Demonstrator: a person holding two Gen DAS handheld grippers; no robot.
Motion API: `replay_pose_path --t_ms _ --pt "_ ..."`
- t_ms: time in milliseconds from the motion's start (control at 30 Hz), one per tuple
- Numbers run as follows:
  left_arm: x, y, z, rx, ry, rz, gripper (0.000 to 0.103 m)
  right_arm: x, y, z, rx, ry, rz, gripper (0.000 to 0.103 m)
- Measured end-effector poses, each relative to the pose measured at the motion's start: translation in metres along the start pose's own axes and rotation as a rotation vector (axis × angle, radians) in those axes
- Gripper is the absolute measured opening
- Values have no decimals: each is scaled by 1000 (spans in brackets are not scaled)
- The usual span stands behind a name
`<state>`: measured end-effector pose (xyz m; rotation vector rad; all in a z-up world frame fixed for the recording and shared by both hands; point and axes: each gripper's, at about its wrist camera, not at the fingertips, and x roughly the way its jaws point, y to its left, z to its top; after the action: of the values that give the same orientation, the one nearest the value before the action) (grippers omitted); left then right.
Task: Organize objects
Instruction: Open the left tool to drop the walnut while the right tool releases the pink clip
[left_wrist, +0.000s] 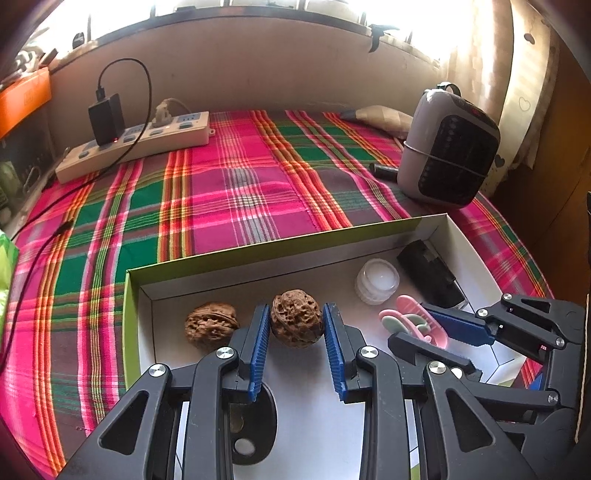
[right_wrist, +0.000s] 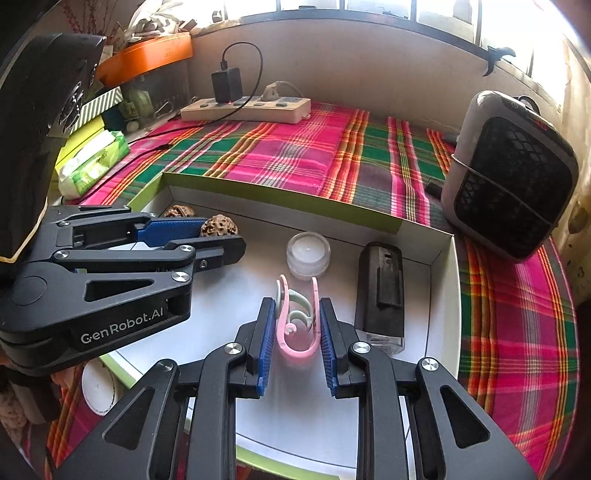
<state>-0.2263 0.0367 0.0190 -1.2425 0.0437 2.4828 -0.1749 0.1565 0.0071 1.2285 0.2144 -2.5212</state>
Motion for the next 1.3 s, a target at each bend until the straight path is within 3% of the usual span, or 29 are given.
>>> replay_pose_path --t_ms 833,900,967,1300 --pt "3 0 0 2 11 13 28 1 0 -2 11 3 -6 24" --pt "2 0 0 0 11 15 28 1 -1 -2 18 2 -4 27" --pt "2 0 -1 -1 10 16 28 1 -1 -2 22 3 -3 35" --pt "-11 4 -4 -5 -13 18 28 -7 2 -5 34 -14 -8 36"
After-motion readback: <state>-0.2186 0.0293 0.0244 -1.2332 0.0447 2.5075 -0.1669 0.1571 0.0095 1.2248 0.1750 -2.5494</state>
